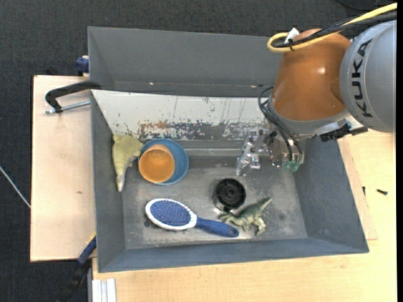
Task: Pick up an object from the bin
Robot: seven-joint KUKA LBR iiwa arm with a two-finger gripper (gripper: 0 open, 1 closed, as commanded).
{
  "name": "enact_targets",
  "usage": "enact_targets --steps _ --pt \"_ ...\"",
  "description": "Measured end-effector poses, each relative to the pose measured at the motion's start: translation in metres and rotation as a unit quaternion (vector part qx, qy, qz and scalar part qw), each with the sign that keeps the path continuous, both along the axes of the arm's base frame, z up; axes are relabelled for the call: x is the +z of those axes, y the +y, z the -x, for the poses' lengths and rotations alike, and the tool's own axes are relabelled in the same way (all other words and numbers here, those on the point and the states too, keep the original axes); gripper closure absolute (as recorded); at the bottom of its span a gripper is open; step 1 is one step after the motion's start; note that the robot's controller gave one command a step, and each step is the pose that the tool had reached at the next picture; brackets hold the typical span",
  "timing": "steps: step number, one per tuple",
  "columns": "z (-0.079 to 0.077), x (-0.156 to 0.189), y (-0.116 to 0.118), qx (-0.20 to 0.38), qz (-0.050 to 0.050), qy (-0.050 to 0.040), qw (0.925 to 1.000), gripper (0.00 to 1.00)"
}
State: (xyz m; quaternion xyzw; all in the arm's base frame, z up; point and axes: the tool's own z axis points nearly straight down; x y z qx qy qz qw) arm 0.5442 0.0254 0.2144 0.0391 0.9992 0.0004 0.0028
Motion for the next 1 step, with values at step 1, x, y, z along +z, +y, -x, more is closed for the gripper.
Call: enact_targets --steps 1 --pt "-0.0008 -0.1416 0.0373 0.055 0.000 -0.0017 0.9985 1.00"
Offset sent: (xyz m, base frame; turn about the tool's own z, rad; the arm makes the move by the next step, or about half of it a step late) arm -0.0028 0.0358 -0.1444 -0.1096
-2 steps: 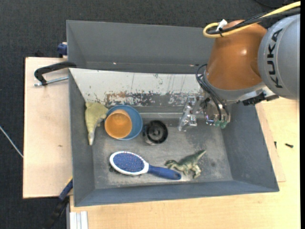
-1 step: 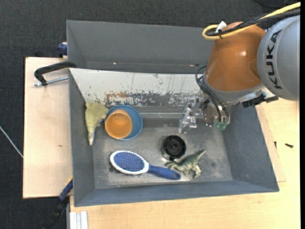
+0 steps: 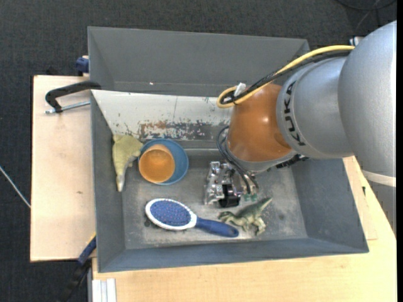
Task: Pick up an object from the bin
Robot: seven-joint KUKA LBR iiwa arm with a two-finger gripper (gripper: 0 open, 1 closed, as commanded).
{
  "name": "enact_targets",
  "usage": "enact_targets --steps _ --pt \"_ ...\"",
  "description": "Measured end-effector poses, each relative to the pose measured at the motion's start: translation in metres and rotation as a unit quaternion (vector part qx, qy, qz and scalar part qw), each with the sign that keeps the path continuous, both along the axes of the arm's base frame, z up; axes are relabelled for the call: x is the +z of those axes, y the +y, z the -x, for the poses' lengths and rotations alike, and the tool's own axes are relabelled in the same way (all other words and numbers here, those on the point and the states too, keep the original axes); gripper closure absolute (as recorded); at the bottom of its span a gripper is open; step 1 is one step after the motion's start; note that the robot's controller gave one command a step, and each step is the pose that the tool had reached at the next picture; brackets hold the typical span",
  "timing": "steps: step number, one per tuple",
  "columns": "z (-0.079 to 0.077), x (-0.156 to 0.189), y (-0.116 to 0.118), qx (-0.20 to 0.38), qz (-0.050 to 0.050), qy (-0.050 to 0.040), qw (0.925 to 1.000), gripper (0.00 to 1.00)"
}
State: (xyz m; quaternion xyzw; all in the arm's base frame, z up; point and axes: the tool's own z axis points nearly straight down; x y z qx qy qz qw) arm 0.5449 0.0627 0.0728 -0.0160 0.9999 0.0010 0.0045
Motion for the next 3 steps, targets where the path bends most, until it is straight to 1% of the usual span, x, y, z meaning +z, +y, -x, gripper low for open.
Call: enact_targets --steps 1,2,3 --pt "0.018 0.161 -0.039 0.210 0.003 -0.0023 0.9778 1.00" --pt "0.030 0.000 -0.003 0.238 0.001 0.0010 0.9712 1.00" --pt "0.027 0.003 -0.003 0.237 0.001 -0.0059 0.9715 0.00"
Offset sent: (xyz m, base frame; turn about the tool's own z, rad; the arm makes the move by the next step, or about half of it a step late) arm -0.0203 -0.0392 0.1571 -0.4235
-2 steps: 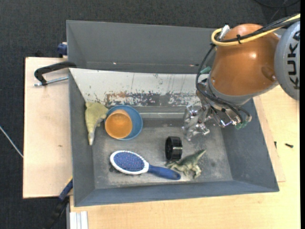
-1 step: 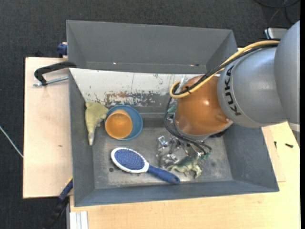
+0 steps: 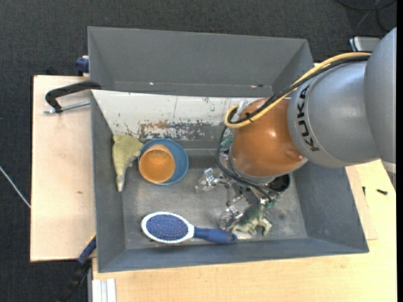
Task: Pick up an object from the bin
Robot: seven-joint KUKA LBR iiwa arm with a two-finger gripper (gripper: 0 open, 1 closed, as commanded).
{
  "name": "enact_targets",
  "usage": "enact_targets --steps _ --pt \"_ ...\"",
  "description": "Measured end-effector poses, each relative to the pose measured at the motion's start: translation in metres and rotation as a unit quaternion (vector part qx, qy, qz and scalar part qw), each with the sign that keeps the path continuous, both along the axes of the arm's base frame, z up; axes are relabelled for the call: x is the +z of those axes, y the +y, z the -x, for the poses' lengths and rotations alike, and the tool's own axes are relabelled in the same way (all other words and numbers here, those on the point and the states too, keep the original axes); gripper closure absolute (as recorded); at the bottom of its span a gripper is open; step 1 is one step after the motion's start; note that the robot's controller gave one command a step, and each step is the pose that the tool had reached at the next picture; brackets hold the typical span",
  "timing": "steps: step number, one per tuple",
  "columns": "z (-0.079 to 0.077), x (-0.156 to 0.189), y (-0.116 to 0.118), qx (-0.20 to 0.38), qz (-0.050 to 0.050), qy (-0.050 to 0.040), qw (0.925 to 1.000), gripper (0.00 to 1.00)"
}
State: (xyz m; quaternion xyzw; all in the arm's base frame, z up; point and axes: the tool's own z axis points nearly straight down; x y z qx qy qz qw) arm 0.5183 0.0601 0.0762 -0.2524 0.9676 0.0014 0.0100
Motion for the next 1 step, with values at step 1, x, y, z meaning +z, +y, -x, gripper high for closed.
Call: enact_targets --steps 1 --pt "0.0213 0.0411 -0.0212 0.213 0.005 0.0046 0.9770 0.00"
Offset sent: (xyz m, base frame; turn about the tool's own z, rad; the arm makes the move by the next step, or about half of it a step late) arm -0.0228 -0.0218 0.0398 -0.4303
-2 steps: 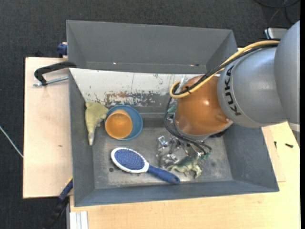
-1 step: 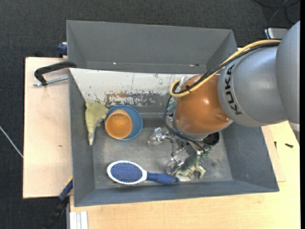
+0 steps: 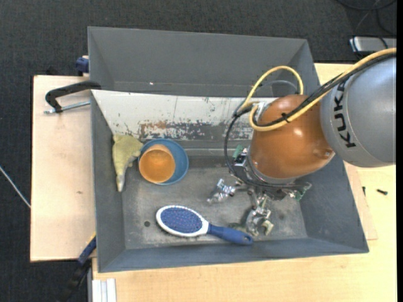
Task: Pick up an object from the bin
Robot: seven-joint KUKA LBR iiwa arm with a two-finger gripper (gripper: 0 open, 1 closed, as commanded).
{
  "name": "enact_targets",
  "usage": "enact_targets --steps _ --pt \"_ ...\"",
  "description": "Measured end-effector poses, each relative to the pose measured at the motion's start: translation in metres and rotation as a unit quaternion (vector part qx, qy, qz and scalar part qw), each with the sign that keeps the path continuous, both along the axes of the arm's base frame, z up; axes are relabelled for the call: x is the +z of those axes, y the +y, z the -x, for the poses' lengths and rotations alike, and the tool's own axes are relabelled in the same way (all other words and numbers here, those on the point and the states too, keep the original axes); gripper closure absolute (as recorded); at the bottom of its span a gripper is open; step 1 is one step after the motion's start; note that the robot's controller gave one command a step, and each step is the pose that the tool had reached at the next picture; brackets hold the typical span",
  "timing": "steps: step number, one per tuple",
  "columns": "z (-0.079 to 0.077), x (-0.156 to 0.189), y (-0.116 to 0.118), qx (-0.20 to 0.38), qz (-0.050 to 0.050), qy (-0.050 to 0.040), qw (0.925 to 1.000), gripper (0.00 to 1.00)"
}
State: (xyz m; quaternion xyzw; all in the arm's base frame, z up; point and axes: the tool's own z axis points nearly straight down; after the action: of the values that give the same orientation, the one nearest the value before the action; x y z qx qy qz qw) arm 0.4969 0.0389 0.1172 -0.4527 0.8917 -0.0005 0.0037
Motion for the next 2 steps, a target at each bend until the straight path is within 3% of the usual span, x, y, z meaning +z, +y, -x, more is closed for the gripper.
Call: enact_targets --steps 1,2 --pt "-0.0148 -0.0379 -0.0915 0.012 0.002 0.0018 0.9999 0.00" --pt "-0.0148 -0.0365 -0.0875 0.014 0.001 0.0019 0.9999 1.00"
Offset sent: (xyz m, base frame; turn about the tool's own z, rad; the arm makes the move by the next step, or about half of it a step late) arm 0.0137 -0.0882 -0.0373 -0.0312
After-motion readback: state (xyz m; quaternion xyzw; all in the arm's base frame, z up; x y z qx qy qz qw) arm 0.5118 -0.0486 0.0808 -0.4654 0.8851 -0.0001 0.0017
